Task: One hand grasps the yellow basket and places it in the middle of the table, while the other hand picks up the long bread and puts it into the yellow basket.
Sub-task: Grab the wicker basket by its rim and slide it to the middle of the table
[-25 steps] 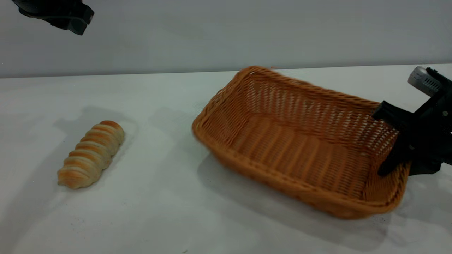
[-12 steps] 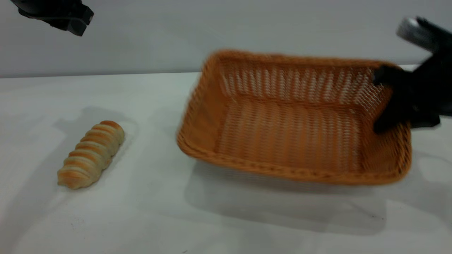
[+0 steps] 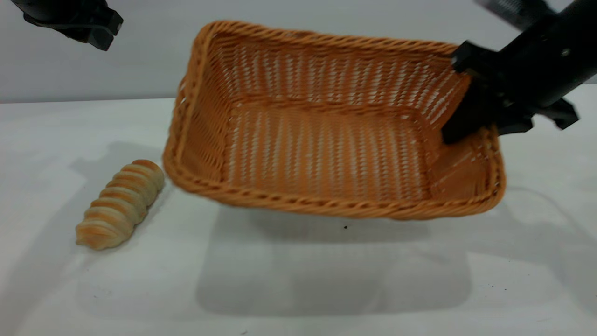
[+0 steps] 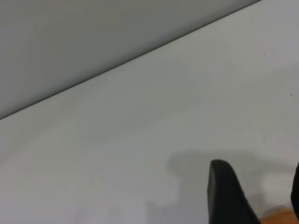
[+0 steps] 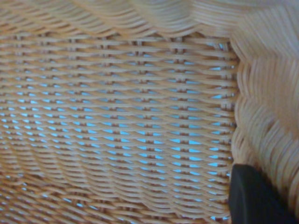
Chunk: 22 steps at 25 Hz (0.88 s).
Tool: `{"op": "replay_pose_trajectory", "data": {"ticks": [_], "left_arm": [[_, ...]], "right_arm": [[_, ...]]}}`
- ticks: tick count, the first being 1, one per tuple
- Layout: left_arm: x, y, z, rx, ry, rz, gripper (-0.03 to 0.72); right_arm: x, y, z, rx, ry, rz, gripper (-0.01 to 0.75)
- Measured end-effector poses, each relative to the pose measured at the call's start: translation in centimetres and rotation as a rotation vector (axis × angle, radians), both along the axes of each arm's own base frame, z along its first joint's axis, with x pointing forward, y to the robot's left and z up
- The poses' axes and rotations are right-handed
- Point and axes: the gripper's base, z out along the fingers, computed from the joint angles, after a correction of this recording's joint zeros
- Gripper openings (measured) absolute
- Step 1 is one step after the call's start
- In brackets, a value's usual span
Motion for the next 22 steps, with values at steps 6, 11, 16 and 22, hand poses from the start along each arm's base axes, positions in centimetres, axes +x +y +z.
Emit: {"op": "replay_pose_trajectory", "data": {"ticks": [6,11,16,22], "left_arm": [[0.0,0.0,0.0,0.001,0.006,0.001,0.413],[0.0,0.0,0.0,0.001,0.006,0.001,0.413],[0.0,0.0,0.0,0.002,0.006,0.000,0.413],[0.0,0.0,0.0,0.001,0.006,0.001,0.413]], "right_arm": [[0.6,2.6,-2.6,0.002,0.074,0.033,0.042],[1.5,4.4,-4.5,0.001,0.107,0.055,0.042],[2.7,5.8,-5.0,0.009,0.107,0.057,0.042],[3.2,6.4,-6.1,0.012,0.133,0.044,0.042]]}}
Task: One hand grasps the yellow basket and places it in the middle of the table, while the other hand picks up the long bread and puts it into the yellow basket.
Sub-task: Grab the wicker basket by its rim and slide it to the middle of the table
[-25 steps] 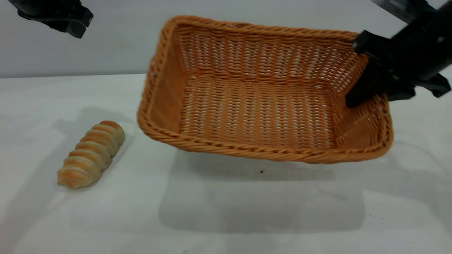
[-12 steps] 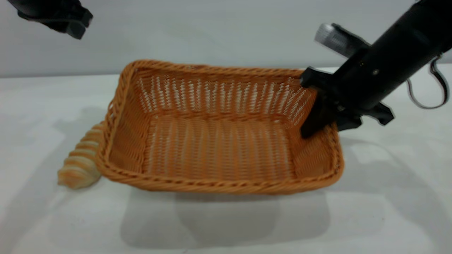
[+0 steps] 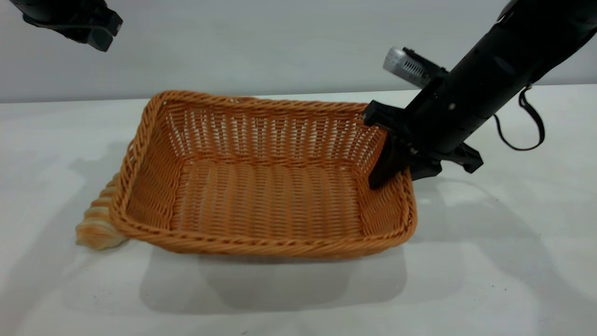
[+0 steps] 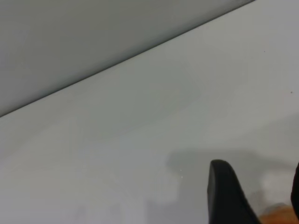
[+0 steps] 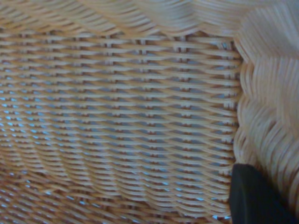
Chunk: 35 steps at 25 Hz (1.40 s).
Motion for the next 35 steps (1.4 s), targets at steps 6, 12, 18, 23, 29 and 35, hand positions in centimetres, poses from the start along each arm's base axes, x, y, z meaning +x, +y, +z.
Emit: {"op": "replay_pose_trajectory", "data": {"ticks": [6,12,18,23,29,35], "left_arm": [[0.0,0.0,0.0,0.000,0.001,0.000,0.413],[0.0,0.0,0.0,-0.001,0.001,0.001,0.413],[0.0,0.0,0.0,-0.001,0.001,0.001,0.413],[0.0,0.0,0.0,-0.001,0.001,0.001,0.413],[0.0,0.0,0.0,-0.002,0.001,0.002,0.413],[0.0,0.0,0.0,-0.002,0.001,0.003,0.413]], "right_arm": [[-0.2,0.2,-1.5,-0.015,0.042,-0.016,0.042],[-0.1,0.2,-1.9,-0.011,0.059,-0.036,0.042],[-0.1,0.2,-1.9,-0.011,0.059,-0.036,0.042],[0.0,0.3,-1.8,-0.005,0.040,-0.016,0.083],[0.0,0.4,-1.8,0.005,0.028,-0.006,0.309],[0.1,0.3,-1.4,-0.012,0.001,0.014,0.416]]}}
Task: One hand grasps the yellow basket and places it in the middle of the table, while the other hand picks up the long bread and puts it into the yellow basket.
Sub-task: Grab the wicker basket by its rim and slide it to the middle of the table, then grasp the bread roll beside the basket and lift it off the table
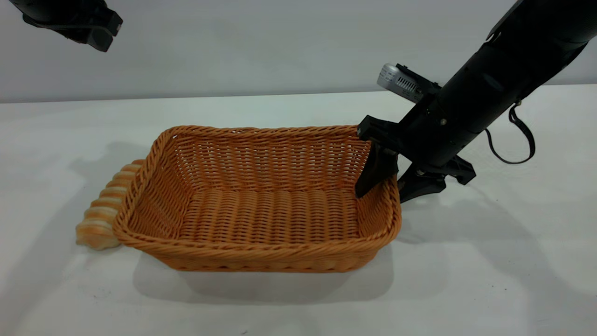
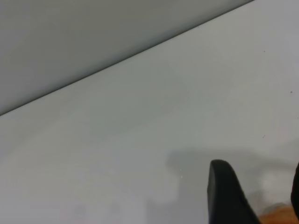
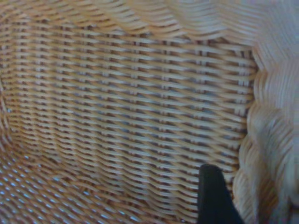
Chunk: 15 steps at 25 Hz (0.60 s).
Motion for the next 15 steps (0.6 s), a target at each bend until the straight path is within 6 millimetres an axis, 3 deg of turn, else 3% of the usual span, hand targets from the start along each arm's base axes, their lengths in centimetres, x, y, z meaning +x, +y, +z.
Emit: {"op": "replay_pose_trajectory", "data": {"ticks": [7,15], "left_arm": [[-0.1,0.0,-0.1,0.003,0.015,0.002,0.413],[-0.4,0.1,-0.3,0.010,0.051,0.008,0.413]], "right_arm": [[0.9,-1.0,4.1,-0.030,-0.142,0.013,0.428],[2.0,-6.3,8.5,-0.076,-0.254,-0.039,0.452]]}}
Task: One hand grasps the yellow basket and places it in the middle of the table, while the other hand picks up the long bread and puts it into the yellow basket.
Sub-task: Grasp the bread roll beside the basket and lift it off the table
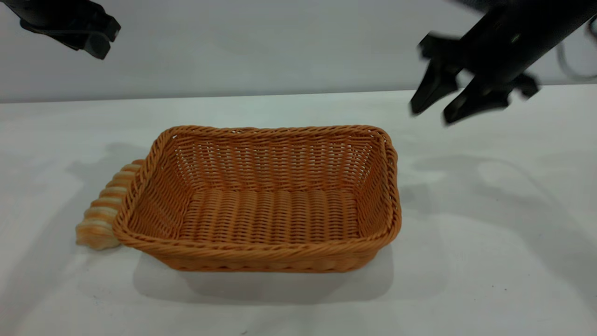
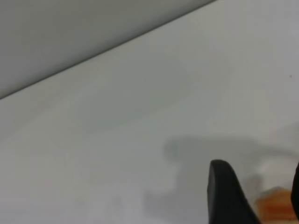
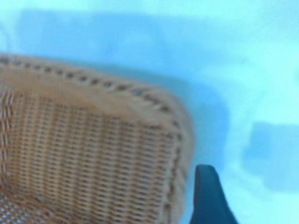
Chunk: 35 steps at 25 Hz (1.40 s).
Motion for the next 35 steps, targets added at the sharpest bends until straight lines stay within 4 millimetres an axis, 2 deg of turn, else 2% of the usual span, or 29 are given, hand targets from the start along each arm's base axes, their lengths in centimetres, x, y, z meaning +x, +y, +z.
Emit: {"op": "replay_pose_trajectory", "data": {"ticks": [2,5,7,9,12,15,18,24,30,35], "left_arm": [[-0.1,0.0,-0.1,0.000,0.016,0.004,0.413],[-0.3,0.0,-0.6,-0.010,0.052,0.018,0.413],[-0.3,0.0,-1.7,-0.009,0.096,0.023,0.413],[-0.3,0.0,-3.4,-0.002,0.161,0.029,0.413],[-0.5,0.0,-6.4,-0.023,0.264,0.054,0.413],[-0.6,-0.4,-8.8,-0.062,0.331,0.060,0.413],[-0.8,-0.8,-10.1,-0.105,0.367,0.035,0.406],[-0.9,-0.8,-11.3,-0.211,0.413,0.002,0.389],[-0.9,1.6,-11.4,-0.236,0.429,0.033,0.385],[-1.0,3.3,-11.4,-0.250,0.437,0.070,0.385]], "right_arm": [[0.0,-1.4,2.1,-0.023,-0.055,-0.004,0.452],[-0.8,-2.7,6.5,-0.077,-0.167,0.017,0.452],[-1.8,-3.1,9.5,-0.115,-0.242,0.041,0.452],[-3.2,-3.4,12.4,-0.151,-0.311,0.060,0.452],[-6.3,-3.9,16.4,-0.200,-0.424,0.065,0.451],[-10.0,-4.5,18.5,-0.243,-0.508,0.053,0.434],[-14.0,-4.9,18.9,-0.263,-0.550,0.048,0.411],[-21.0,-5.5,17.5,-0.278,-0.588,0.048,0.402],[-27.1,-5.8,17.3,-0.257,-0.688,0.029,0.402],[-30.7,-6.0,17.3,-0.259,-0.687,0.042,0.400]]}}
